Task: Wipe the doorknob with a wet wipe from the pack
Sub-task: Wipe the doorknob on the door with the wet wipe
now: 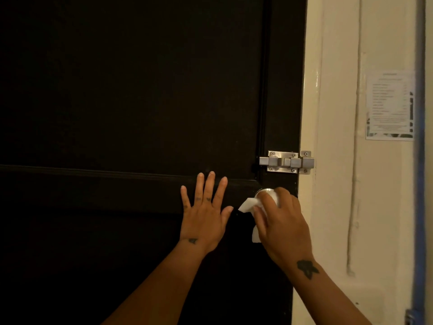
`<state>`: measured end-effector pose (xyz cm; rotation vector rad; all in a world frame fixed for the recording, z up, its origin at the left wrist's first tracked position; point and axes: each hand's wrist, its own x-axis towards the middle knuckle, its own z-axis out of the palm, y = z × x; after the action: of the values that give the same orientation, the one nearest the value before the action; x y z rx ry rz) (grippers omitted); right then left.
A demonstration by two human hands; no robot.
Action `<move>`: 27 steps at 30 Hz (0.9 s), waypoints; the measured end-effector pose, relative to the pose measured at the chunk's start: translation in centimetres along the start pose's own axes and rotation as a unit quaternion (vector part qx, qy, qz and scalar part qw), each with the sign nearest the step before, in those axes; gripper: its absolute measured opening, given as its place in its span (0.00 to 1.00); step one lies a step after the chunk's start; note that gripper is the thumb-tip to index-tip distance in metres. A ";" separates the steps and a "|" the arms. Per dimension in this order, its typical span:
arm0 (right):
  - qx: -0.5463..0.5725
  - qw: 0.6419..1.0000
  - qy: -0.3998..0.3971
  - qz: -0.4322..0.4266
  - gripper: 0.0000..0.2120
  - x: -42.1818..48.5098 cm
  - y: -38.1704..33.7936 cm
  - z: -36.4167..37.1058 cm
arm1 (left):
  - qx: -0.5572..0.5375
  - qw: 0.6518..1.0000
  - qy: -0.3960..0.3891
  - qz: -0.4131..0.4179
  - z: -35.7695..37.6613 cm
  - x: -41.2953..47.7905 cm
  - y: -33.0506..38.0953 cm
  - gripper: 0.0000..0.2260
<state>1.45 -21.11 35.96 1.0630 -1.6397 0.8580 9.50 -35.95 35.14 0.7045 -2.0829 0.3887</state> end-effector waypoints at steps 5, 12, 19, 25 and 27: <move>-0.010 0.998 0.039 0.051 0.07 1.2 -1.3 0.4 | 0.006 1.000 -0.001 -0.001 -0.1 0.0 0.1 0.29; -0.025 0.994 0.017 -0.107 0.13 -0.1 1.4 0.2 | 0.003 1.000 0.001 0.001 0.0 0.0 0.2 0.29; -0.009 0.997 0.071 0.001 0.07 1.2 -0.3 1.4 | 0.011 1.000 0.015 -0.002 0.2 -0.1 0.2 0.29; -0.017 0.987 0.099 -0.129 0.08 0.9 1.7 1.6 | 0.015 1.000 0.017 -0.007 0.2 -0.1 0.2 0.29; -0.015 0.975 0.088 -0.204 0.11 1.1 3.1 1.5 | 0.016 1.000 0.015 -0.006 0.2 -0.2 0.2 0.28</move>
<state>-2.06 -21.54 36.42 1.2109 -1.2236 0.6325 9.34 -35.83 34.91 0.7268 -2.0478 0.4244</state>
